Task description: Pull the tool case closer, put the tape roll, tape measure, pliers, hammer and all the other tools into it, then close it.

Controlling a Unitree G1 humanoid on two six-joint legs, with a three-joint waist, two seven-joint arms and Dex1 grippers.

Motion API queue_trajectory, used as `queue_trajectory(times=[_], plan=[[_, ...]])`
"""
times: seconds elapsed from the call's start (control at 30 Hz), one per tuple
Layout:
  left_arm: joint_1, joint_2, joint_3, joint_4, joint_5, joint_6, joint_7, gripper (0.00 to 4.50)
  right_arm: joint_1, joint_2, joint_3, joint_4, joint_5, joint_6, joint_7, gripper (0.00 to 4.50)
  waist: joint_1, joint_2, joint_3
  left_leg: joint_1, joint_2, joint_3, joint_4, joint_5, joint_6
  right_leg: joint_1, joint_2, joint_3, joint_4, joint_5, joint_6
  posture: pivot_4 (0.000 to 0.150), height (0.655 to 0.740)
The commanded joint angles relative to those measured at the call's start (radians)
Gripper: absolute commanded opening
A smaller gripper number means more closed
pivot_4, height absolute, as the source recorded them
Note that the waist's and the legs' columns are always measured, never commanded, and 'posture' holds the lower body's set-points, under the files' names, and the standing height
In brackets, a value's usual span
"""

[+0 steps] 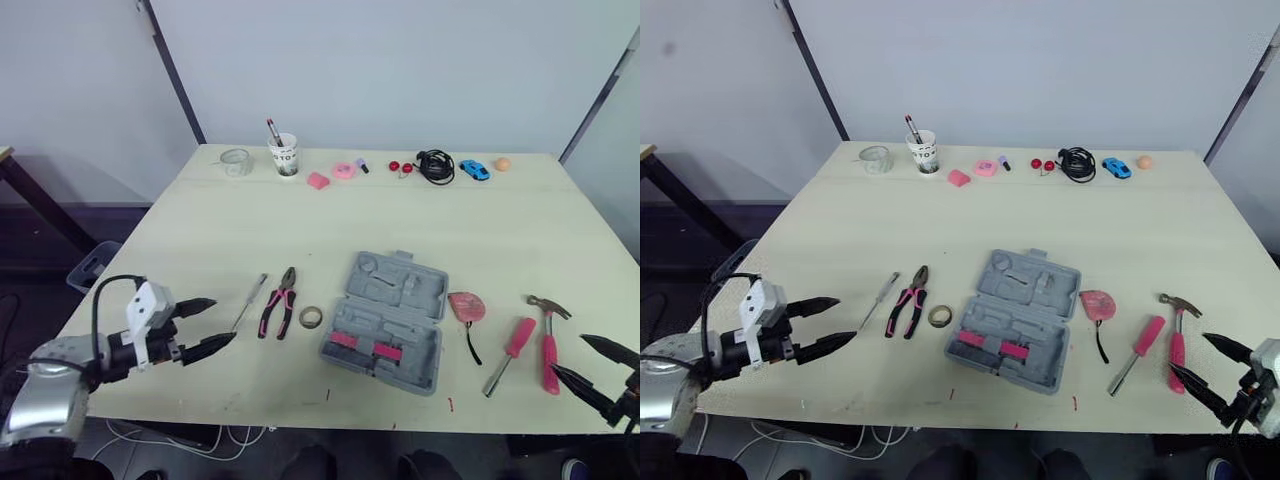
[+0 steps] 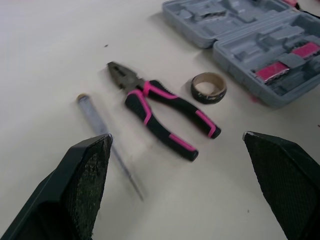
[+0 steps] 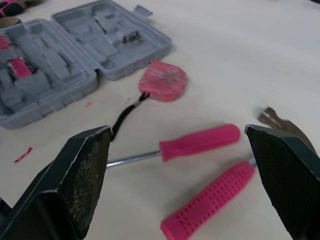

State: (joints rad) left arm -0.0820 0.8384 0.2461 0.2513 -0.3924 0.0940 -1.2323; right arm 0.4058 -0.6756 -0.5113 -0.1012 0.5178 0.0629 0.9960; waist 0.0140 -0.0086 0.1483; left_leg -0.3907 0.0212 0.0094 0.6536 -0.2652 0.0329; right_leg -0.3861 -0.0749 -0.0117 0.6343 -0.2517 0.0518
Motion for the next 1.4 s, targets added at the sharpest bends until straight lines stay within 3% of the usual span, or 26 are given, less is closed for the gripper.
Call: queue_trajectory(times=[0.03, 0.37, 0.63, 0.7, 0.73, 0.8, 0.83, 0.87, 0.97, 1.0, 1.1, 1.4], plan=[[-0.06, 0.009, -0.032, 0.025, 0.02, -0.018, -0.024, 4.46, -0.015, -0.013, 0.014, -0.059, -0.009, 0.038, -0.035, 4.5, 0.0, 0.0, 0.0, 0.0, 0.0, 0.0, 0.0, 0.0, 0.0, 0.0, 0.0, 0.0, 0.0, 0.0, 0.0, 0.15, 0.74], [-0.336, -0.056, -0.23, 0.151, 0.124, -0.025, -0.089, 4.46, -0.121, -0.041, 0.148, -0.183, -0.058, 0.186, -0.124, 4.5, -0.006, -0.005, 0.003, 0.008, 0.001, 0.009, 0.001, 0.0, 0.0, 0.0, 0.005, 0.01, 0.008, 0.001, 0.001, 0.15, 0.74], [-0.432, -0.108, -0.308, 0.188, 0.156, -0.012, -0.121, 4.46, -0.212, -0.068, 0.247, -0.238, -0.125, 0.296, -0.195, 4.5, -0.003, -0.007, 0.003, 0.007, 0.0, 0.009, 0.003, 0.0, 0.0, 0.0, 0.006, 0.01, 0.008, 0.001, 0.002, 0.15, 0.74], [-0.467, -0.122, -0.332, 0.224, 0.17, -0.007, -0.141, 4.5, -0.244, -0.078, 0.28, -0.235, -0.146, 0.314, -0.196, 3.63, -0.002, -0.007, 0.004, 0.007, 0.0, 0.009, 0.003, 0.0, 0.0, 0.0, 0.006, 0.01, 0.008, 0.001, 0.002, 0.15, 0.74], [-0.483, -0.131, -0.34, 0.243, 0.177, -0.011, -0.148, 4.08, -0.259, -0.08, 0.293, -0.232, -0.152, 0.324, -0.199, 3.03, -0.002, -0.007, 0.004, 0.007, 0.0, 0.009, 0.003, 0.0, 0.0, 0.0, 0.006, 0.01, 0.008, 0.001, 0.002, 0.15, 0.74], [-0.511, -0.147, -0.357, 0.279, 0.191, -0.025, -0.153, 3.82, -0.284, -0.083, 0.322, -0.225, -0.167, 0.332, -0.198, 2.5, -0.003, -0.008, 0.004, 0.007, 0.0, 0.01, 0.004, 0.0, 0.0, 0.0, 0.006, 0.009, 0.009, 0.001, 0.002, 0.15, 0.74], [-0.526, -0.156, -0.365, 0.299, 0.201, -0.033, -0.156, 3.03, -0.297, -0.085, 0.336, -0.217, -0.176, 0.335, -0.196, 1.74, -0.003, -0.008, 0.004, 0.006, 0.0, 0.01, 0.004, 0.0, 0.0, 0.0, 0.006, 0.009, 0.009, 0.001, 0.002, 0.15, 0.74], [-0.542, -0.167, -0.373, 0.319, 0.211, -0.043, -0.156, 2.93, -0.311, -0.087, 0.352, -0.208, -0.187, 0.336, -0.194, 1.64, -0.002, -0.008, 0.004, 0.006, 0.0, 0.01, 0.004, 0.0, 0.0, 0.0, 0.006, 0.009, 0.009, 0.001, 0.002, 0.15, 0.74], [-0.593, -0.201, -0.388, 0.395, 0.238, -0.069, -0.155, 1.46, -0.35, -0.095, 0.397, -0.177, -0.222, 0.343, -0.19, 0.11, -0.002, -0.008, 0.004, 0.004, 0.0, 0.01, 0.007, 0.0, 0.0, -0.001, 0.007, 0.009, 0.009, 0.001, 0.003, 0.15, 0.74], [-0.606, -0.21, -0.39, 0.418, 0.246, -0.078, -0.156, 0.84, -0.359, -0.097, 0.408, -0.168, -0.231, 0.343, -0.188, 0.0, -0.002, -0.008, 0.004, 0.002, 0.0, 0.01, 0.009, 0.0, 0.0, -0.001, 0.007, 0.008, 0.009, 0.001, 0.003, 0.15, 0.74], [-0.662, -0.24, -0.409, 0.52, 0.287, -0.123, -0.144, 0.04, -0.409, -0.099, 0.461, -0.138, -0.262, 0.347, -0.178, 0.0, -0.002, -0.008, 0.004, -0.003, 0.0, 0.008, 0.014, 0.0, 0.0, -0.003, 0.008, 0.006, 0.009, 0.002, 0.003, 0.15, 0.74], [-0.822, -0.331, -0.446, 0.814, 0.41, -0.256, -0.063, 0.04, -0.559, -0.059, 0.599, -0.028, -0.345, 0.383, -0.187, 0.0, -0.002, -0.009, 0.004, -0.008, 0.0, 0.008, 0.017, 0.0, 0.001, -0.007, 0.008, 0.007, 0.011, 0.004, 0.006, 0.15, 0.74]])
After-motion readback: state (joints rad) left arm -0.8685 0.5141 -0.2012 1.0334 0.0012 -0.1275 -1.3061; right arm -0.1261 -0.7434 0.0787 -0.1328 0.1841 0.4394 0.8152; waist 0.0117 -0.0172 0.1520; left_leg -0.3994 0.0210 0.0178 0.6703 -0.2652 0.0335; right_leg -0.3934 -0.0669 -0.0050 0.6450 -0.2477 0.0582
